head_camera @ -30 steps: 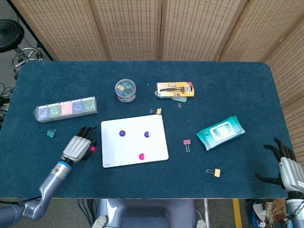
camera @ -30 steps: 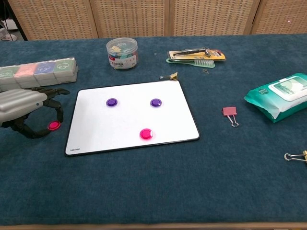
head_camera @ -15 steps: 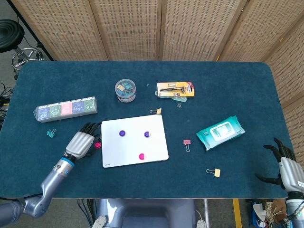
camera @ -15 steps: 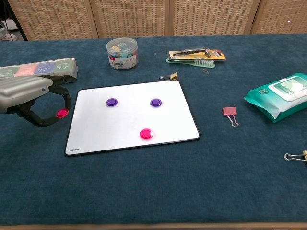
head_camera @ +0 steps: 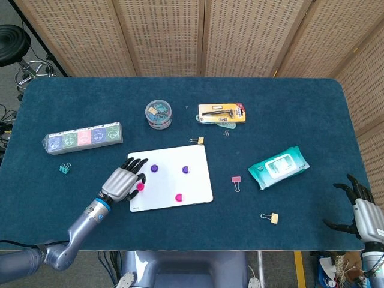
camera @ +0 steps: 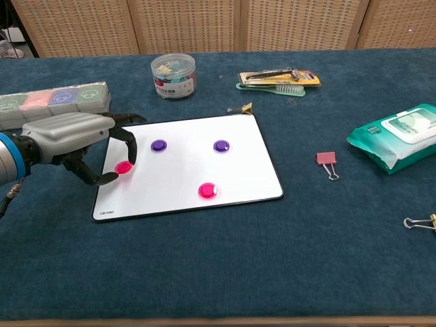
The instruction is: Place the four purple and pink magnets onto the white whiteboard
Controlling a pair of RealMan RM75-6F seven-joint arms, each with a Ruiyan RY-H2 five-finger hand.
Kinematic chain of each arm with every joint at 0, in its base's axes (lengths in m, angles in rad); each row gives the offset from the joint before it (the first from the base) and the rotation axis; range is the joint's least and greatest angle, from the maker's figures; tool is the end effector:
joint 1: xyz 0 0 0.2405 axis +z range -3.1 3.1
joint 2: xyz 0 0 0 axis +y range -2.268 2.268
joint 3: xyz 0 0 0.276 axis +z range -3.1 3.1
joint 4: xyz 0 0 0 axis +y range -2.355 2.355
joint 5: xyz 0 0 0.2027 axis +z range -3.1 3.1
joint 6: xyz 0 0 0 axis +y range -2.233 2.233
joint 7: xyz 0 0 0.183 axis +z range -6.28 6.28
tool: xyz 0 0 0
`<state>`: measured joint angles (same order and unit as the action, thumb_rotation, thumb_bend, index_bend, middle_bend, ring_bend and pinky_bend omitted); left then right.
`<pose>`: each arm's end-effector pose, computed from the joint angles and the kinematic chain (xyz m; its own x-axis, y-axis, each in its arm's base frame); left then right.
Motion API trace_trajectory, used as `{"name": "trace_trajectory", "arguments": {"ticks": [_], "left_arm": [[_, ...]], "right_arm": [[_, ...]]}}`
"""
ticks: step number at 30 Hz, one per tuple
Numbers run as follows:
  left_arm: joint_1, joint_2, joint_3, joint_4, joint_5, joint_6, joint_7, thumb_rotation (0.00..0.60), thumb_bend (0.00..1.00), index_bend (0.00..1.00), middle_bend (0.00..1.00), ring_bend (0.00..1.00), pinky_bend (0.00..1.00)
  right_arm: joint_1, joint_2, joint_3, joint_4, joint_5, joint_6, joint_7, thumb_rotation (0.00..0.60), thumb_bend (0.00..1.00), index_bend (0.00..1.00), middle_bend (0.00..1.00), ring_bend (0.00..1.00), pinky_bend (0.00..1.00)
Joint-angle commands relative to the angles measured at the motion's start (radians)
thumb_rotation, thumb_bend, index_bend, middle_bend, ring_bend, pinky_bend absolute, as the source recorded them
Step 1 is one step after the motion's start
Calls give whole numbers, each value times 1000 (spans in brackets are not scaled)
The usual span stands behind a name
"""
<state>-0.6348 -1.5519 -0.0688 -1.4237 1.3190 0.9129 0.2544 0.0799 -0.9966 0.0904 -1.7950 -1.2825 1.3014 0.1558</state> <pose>-0.1971 0.3450 -0.0482 0.5248 0.3378 0.7813 0.8167 -0.4584 -0.3505 -0.3398 -0.2194 0.1851 0.1346 -0.1174 0.9839 -0.9648 0.2109 0.1571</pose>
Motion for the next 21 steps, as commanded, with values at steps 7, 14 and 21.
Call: {"name": "trace_trajectory", "arguments": {"ticks": [7,14,21], "left_arm": [[13,13,30,-53,5,30,60,600,406,572,0,0,0],[13,5,32,-55,2,41,92,600,411,572,0,0,0],[14,-9,28,-36,-10,49,104,600,413,573,0,0,0]], "right_arm": [[0,3,2,0,0,0,7,600,81,208,0,0,0],[-1,2,1,-1,1,1,3,600,81,208,0,0,0],[0,3,1,0,2,-1,6,600,81,208,0,0,0]]}}
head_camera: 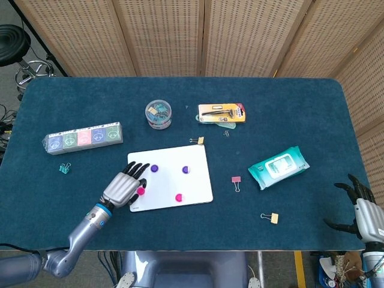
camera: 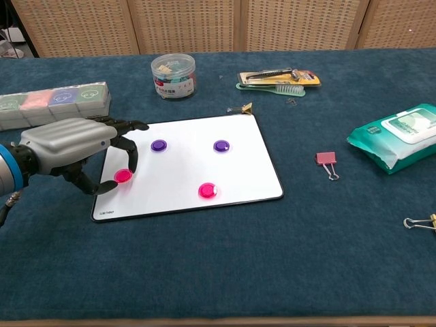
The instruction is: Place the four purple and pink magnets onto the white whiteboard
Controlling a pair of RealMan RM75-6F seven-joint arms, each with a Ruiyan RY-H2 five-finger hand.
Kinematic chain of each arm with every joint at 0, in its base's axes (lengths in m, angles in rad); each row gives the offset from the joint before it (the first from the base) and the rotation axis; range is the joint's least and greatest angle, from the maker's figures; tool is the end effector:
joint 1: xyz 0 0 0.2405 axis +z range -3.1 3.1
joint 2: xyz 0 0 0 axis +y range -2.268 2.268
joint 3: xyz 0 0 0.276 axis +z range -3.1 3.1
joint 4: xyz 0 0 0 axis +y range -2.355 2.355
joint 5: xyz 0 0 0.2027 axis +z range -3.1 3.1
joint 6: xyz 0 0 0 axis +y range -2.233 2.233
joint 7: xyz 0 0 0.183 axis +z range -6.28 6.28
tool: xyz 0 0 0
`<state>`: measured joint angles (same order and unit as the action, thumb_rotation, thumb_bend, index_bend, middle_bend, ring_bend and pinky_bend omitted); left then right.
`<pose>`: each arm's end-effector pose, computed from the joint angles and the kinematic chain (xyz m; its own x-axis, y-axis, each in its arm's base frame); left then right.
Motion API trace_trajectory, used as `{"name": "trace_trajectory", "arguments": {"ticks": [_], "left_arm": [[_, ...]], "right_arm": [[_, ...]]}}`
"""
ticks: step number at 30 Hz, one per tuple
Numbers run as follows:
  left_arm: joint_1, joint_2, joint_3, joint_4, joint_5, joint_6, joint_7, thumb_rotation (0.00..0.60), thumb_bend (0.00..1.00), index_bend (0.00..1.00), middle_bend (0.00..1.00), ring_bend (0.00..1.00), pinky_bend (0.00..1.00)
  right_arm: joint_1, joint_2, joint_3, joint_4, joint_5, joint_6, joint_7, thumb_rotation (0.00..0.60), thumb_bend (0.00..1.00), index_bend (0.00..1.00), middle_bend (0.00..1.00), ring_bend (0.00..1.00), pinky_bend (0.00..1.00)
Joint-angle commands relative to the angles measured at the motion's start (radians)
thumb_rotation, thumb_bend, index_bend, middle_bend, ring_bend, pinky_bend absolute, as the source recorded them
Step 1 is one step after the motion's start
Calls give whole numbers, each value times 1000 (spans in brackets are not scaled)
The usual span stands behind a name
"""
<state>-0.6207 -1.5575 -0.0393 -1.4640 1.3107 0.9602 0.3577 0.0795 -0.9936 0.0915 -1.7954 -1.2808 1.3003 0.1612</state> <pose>-0.1945 0.3316 -0.0507 0.5737 0.3021 0.7613 0.7809 -0.4820 -0.3973 -0.3401 -0.2194 0.1862 0.1313 -0.1159 0.9846 -0.9648 0.2133 0.1537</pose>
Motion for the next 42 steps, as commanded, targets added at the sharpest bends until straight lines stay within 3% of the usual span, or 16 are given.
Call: {"name": "trace_trajectory", "arguments": {"ticks": [1,15,42], "left_arm": [[-1,-7,-2,10,-4,2,3,600,413,573,0,0,0],[-10,-51,-20,63,-20,4,-4,600,413,572,0,0,0],[-22,-73,-8,51,-3,3,8,600,413,572,0,0,0]], "right_arm": [[0,0,0,0,0,0,1,600,81,208,0,0,0],[-1,4,0,0,-1,-1,9,600,81,208,0,0,0],[0,4,1,2,1,-4,10,600,81,208,0,0,0]]}}
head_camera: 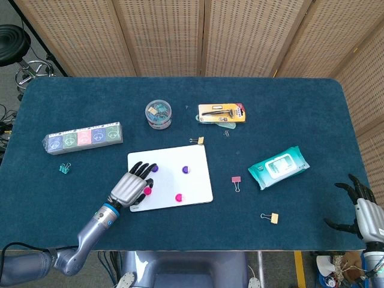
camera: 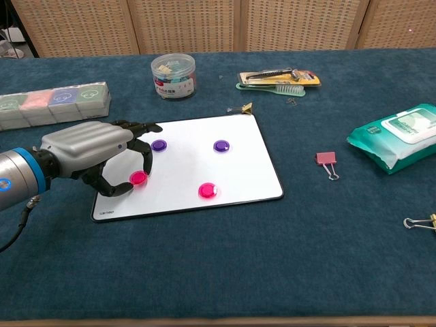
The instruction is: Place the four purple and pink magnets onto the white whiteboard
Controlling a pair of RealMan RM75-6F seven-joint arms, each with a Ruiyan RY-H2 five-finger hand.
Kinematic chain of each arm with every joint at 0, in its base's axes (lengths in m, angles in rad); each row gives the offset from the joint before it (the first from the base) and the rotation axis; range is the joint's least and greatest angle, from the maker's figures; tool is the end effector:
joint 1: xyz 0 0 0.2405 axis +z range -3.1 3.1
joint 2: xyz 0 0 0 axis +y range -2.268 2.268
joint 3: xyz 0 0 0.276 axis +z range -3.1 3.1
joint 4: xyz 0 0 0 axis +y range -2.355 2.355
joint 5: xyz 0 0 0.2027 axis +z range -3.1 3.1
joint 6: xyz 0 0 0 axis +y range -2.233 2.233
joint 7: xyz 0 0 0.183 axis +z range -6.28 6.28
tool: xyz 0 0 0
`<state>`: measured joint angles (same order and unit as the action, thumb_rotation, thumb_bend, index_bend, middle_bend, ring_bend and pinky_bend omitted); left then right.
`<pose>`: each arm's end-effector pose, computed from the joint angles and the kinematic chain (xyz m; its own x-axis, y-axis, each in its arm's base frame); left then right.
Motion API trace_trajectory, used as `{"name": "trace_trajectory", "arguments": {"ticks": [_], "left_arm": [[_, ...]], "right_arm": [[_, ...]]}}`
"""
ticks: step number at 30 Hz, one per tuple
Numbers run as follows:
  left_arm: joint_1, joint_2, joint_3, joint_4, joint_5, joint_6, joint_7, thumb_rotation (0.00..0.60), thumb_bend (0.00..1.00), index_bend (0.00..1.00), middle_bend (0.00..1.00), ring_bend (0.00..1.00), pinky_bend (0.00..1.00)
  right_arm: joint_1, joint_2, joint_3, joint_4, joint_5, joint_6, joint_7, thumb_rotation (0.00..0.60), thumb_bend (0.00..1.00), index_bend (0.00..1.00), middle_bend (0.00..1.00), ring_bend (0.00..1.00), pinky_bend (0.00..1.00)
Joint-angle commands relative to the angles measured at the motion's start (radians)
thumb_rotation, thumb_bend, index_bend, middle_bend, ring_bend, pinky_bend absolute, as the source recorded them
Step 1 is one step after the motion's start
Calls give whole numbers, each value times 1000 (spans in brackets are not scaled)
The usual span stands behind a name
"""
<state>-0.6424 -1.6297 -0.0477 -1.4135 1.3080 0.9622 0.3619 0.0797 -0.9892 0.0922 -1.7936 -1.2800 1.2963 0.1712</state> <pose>-0.1809 0.3340 -0.0705 0.5641 0.2936 0.7718 0.7794 -0.4980 -0.3802 -0.3410 -0.2196 0.1875 0.1266 -0.1162 0.9851 -0.9650 0.2156 0.1494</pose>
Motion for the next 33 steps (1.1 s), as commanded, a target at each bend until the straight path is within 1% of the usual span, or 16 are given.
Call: {"name": "trace_trajectory", "arguments": {"ticks": [1,8,11,13,15,20,27,29,31,33], "left_arm": [[0,-2,0,1,-1,2,6,600,413,572,0,0,0],[2,-4,2,1,-9,2,16,600,413,564,0,0,0],[1,-2,3,-2,-7,2,13,600,405,490,0,0,0],[1,0,3,-4,-6,1,11,600,396,405,0,0,0],[1,4,3,-6,-7,0,9,600,394,374,0,0,0],[0,15,2,-15,-8,0,7,600,392,315,0,0,0],[9,51,-7,-49,5,25,-26,600,391,276,0,0,0],[20,82,-14,-73,19,52,-55,600,392,232,0,0,0],[29,114,-20,-93,29,72,-81,600,388,118,0,0,0],[37,144,-26,-111,36,88,-104,600,378,25,0,0,0]], "right_arm": [[0,0,0,0,1,0,1,600,81,208,0,0,0],[0,1,0,-1,0,0,3,600,81,208,0,0,0],[0,2,0,-1,0,1,2,600,81,208,0,0,0],[-1,2,1,-1,0,1,2,600,80,208,0,0,0],[-1,2,1,-1,1,1,3,600,81,208,0,0,0],[-1,2,1,-2,1,0,2,600,81,208,0,0,0],[-1,3,0,-3,0,0,3,600,81,208,0,0,0],[-1,3,0,-3,-1,0,4,600,80,208,0,0,0],[-1,3,0,-3,-2,0,3,600,81,208,0,0,0],[-1,3,-1,-5,-3,0,3,600,81,208,0,0,0]]}}
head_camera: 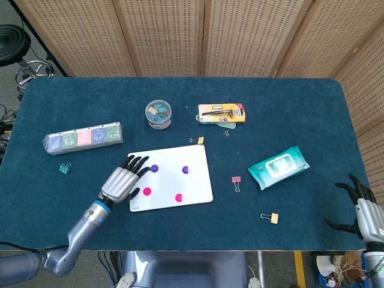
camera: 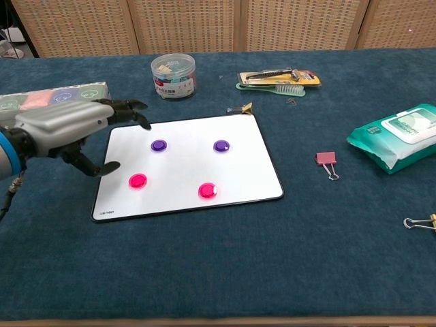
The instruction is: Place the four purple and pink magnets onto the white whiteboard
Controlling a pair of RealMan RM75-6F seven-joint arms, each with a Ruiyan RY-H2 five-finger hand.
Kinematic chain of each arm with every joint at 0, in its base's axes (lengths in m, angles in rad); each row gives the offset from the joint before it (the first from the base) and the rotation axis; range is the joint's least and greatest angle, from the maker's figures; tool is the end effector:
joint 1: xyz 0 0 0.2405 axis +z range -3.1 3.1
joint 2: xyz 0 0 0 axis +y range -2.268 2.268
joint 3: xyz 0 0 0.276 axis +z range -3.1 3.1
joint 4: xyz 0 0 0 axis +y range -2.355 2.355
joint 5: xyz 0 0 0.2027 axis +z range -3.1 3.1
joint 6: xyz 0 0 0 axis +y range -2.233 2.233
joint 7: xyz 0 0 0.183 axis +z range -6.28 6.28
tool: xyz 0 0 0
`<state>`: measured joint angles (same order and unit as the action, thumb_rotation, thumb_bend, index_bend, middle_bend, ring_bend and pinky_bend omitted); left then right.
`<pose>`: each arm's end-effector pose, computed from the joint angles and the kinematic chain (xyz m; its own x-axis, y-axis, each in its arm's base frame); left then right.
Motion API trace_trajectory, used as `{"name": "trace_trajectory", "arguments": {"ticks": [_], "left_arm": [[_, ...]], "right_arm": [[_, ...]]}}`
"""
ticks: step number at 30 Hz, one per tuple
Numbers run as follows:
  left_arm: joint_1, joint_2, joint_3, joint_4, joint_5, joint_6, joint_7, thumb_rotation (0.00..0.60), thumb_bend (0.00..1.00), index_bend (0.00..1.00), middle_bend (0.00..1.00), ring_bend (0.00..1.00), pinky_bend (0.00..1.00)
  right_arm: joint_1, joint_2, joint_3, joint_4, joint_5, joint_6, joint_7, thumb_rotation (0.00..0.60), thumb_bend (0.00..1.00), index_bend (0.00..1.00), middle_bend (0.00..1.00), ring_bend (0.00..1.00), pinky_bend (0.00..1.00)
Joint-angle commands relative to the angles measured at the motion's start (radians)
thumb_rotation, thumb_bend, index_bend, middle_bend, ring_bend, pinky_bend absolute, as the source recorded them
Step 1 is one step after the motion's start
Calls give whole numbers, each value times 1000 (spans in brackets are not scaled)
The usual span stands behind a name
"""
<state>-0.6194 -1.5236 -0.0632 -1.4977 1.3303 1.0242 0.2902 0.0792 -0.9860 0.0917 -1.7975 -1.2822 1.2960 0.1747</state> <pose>-0.1845 0.3405 -0.0275 0.5003 0.2573 0.8268 0.8173 -0.4557 -0.3527 -0.3401 -0.2193 0.1879 0.1230 -0.1169 0.9855 -0.9658 0.2143 0.1459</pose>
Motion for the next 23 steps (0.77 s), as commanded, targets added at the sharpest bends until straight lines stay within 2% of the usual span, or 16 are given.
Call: {"name": "trace_trajectory", "arguments": {"ticks": [1,6,8,10,12,14,19,23], "left_arm": [[18,50,-13,-34,16,34,-41,600,372,5,0,0,0],[49,130,-23,-70,32,87,-100,600,322,0,0,0,0],[66,161,-24,-80,35,110,-117,600,265,0,0,0,0],[97,202,-21,-92,35,148,-136,600,164,0,0,0,0],[186,264,-2,-101,22,251,-173,600,93,0,0,0,0],[221,286,10,-105,30,290,-200,600,61,0,0,0,0],[313,314,28,-98,25,392,-249,600,51,0,0,0,0],[436,343,55,-114,-14,507,-278,600,51,0,0,0,0]], "right_arm": [[0,0,0,-1,-2,1,0,600,81,208,0,0,0],[-1,1,-1,-4,-4,4,-3,600,81,208,0,0,0],[-2,1,-1,-5,-5,6,-5,600,81,207,0,0,0],[-2,2,-1,-6,-7,10,-8,600,80,201,0,0,0],[-6,-3,-1,1,-26,38,-39,600,79,186,0,0,0],[-10,-12,0,6,-35,58,-59,600,40,153,0,0,0],[-21,-38,4,28,-66,125,-136,600,0,22,0,0,0],[-37,-65,7,33,-110,202,-207,600,0,0,0,0,0]]}}
